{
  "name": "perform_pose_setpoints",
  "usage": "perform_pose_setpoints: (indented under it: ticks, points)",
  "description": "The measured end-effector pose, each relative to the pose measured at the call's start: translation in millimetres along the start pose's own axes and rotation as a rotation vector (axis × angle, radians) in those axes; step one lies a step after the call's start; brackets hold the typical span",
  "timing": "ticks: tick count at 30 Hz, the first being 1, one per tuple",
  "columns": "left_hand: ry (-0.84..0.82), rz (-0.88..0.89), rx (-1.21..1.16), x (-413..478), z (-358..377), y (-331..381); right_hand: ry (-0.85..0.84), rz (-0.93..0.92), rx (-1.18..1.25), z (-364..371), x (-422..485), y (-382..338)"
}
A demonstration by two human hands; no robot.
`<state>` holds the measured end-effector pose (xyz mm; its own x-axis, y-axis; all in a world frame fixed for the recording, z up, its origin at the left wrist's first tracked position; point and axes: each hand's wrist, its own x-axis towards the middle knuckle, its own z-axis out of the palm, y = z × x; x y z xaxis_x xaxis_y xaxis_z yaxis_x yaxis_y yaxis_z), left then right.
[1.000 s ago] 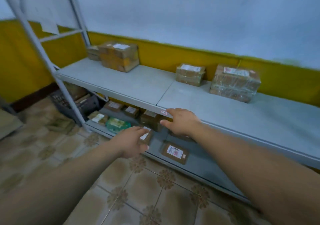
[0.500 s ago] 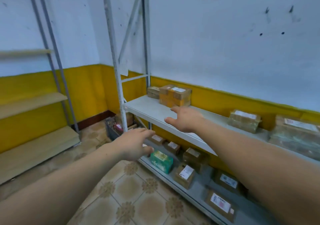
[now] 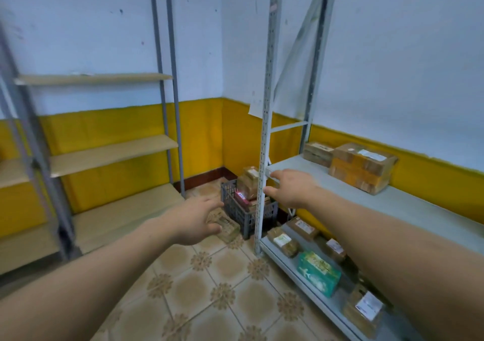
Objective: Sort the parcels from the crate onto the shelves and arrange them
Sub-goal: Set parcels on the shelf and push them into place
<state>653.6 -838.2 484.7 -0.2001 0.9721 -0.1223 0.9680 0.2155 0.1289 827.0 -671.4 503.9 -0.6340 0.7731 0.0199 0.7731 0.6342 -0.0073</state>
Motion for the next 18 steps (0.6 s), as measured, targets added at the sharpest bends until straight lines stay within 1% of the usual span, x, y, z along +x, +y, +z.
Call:
perform_pose_setpoints:
  ticks: [5,12,18]
  points:
    - [-0.044,-0.037,-0.005,58.5,9.2,-42.1,-0.031,-0.029,0.023,28.1,88.9,-11.5]
    - [-0.104,-0.124,-0.049,187.3,9.7,-104.7,-0.078,-0.049,0.042,57.8,232.4,-4.6]
    - [-0.127,-0.163,-0.108,275.2,7.7,-163.9,-0.131,-0.08,0.045,73.0,342.0,-16.6]
